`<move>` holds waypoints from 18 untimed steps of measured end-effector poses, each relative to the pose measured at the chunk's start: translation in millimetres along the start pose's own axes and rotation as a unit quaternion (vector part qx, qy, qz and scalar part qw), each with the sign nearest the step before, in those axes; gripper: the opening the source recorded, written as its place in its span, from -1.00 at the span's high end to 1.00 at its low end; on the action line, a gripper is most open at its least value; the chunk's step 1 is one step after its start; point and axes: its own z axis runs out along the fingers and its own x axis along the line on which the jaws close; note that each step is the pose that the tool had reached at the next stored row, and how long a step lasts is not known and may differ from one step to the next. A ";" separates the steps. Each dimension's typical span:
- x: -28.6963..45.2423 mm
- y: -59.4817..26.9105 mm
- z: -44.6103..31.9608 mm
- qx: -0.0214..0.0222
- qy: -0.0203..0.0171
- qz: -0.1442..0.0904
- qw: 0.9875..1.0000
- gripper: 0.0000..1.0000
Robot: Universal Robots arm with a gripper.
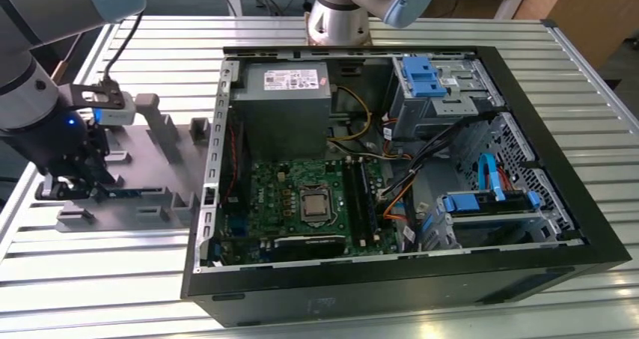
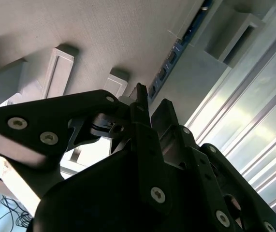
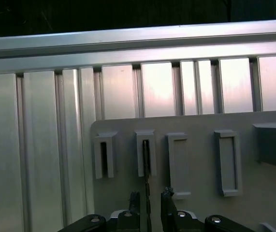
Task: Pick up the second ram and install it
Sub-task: 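Pick up the second ram and move it above second insertion slot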
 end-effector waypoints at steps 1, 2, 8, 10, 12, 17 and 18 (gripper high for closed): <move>0.0 0.0 0.9 0.000 0.000 0.000 1.000 0.38; 0.0 0.0 1.7 0.000 0.000 0.000 1.000 0.38; 0.1 0.0 5.0 0.000 0.000 0.000 1.000 0.38; -0.1 -0.8 5.6 0.000 0.000 0.000 1.000 0.38; -0.1 -1.9 6.3 0.000 0.000 0.000 1.000 0.38; -0.1 -3.0 9.4 0.000 0.000 0.000 1.000 0.38; -0.1 -3.2 10.0 0.000 0.000 0.000 1.000 0.38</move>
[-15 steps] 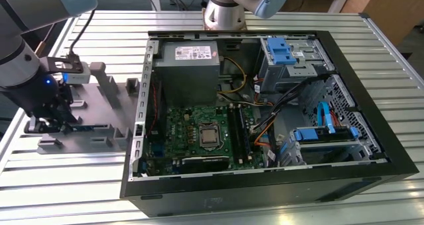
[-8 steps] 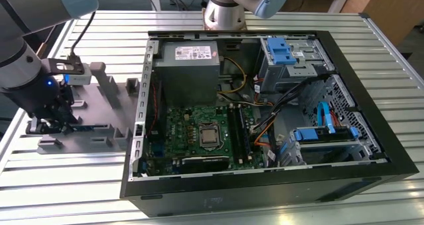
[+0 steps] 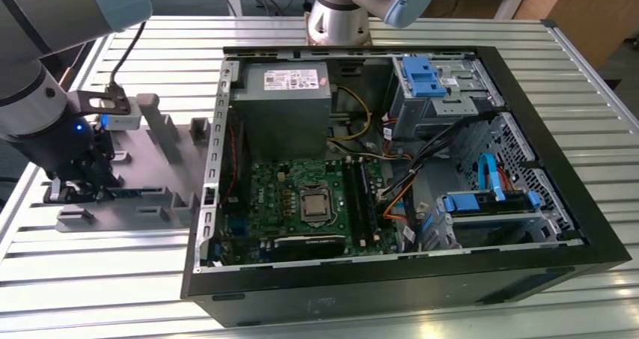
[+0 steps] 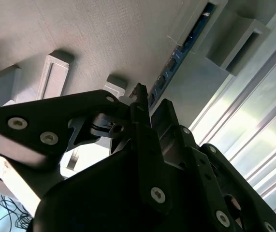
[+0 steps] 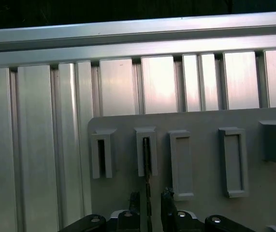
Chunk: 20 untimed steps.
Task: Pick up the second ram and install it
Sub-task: 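Pick up the second ram and move it above second insertion slot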
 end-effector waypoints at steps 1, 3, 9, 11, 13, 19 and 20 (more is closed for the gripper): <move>0.0 -0.3 0.5 0.000 0.000 0.000 1.000 0.38; -0.2 -2.5 3.4 0.000 0.000 0.000 1.000 0.38; -0.2 -2.9 5.4 0.000 0.000 0.000 1.000 0.55; -0.2 -3.3 6.0 0.000 0.000 0.000 1.000 0.55; -0.2 -4.1 6.5 0.000 0.000 0.000 1.000 0.55; -0.3 -5.1 6.6 0.000 0.000 0.000 1.000 0.55; -0.3 -5.2 6.4 0.000 0.000 0.000 1.000 0.55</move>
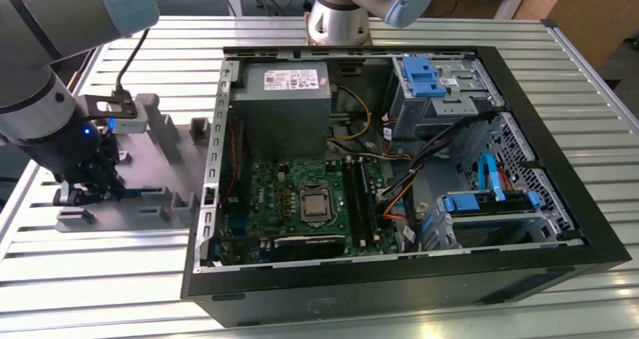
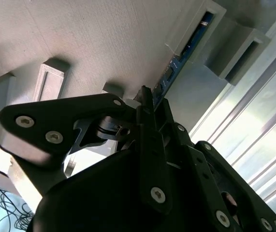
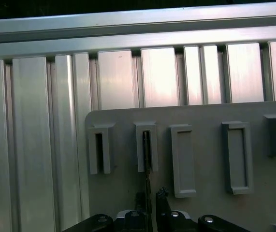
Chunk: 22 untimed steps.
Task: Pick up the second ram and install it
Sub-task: 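Pick up the second ram and move it above second insertion slot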
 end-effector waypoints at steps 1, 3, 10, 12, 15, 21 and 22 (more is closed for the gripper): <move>0.0 0.0 -0.3 0.000 0.000 0.000 1.000 0.55; 0.0 0.0 -0.3 0.000 0.000 0.000 1.000 0.55; 0.0 0.0 -0.6 0.000 0.000 0.000 1.000 0.58; 0.0 0.0 -0.7 0.000 0.000 0.000 1.000 0.71; 0.0 0.0 -0.8 0.000 0.000 0.000 1.000 0.72; 0.5 0.0 -0.8 0.000 0.000 -0.014 1.000 0.72; 0.5 0.0 -0.8 0.000 0.000 -0.020 1.000 0.72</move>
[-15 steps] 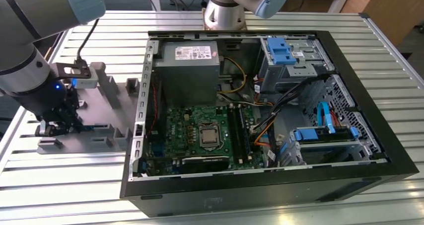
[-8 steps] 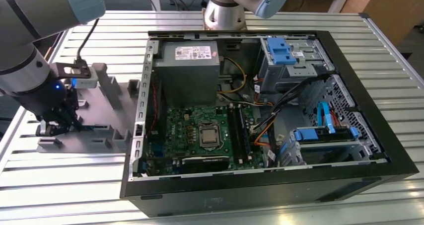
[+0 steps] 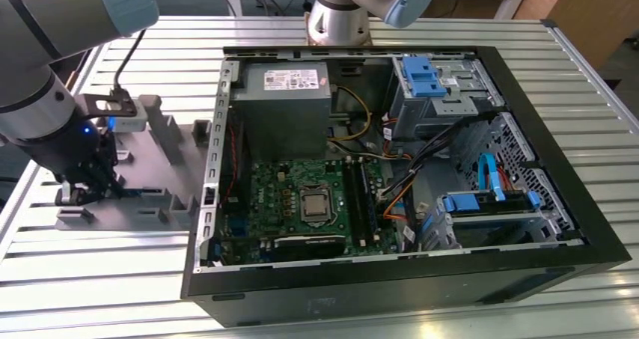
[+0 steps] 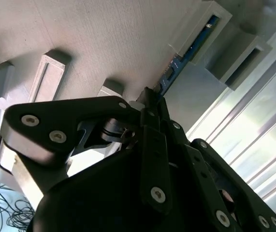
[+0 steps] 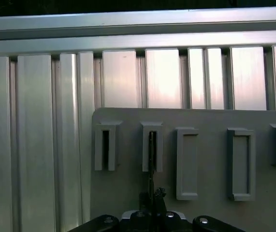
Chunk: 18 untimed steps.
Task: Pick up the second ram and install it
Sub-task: 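Pick up the second ram and move it above second insertion slot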
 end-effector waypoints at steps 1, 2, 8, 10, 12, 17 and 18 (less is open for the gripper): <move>0.1 0.0 0.1 0.000 0.000 -0.006 1.000 0.72; 0.2 0.0 0.1 0.000 0.000 -0.011 1.000 0.72; 0.3 0.0 -0.2 0.000 0.000 -0.013 1.000 0.72; 0.3 0.0 -0.9 0.000 0.000 -0.013 1.000 0.72; 0.3 0.0 -1.9 0.000 0.000 -0.013 1.000 0.72; 0.2 0.0 -5.4 0.000 0.000 -0.013 1.000 0.72; 0.2 0.0 -6.0 0.000 0.000 -0.013 1.000 0.72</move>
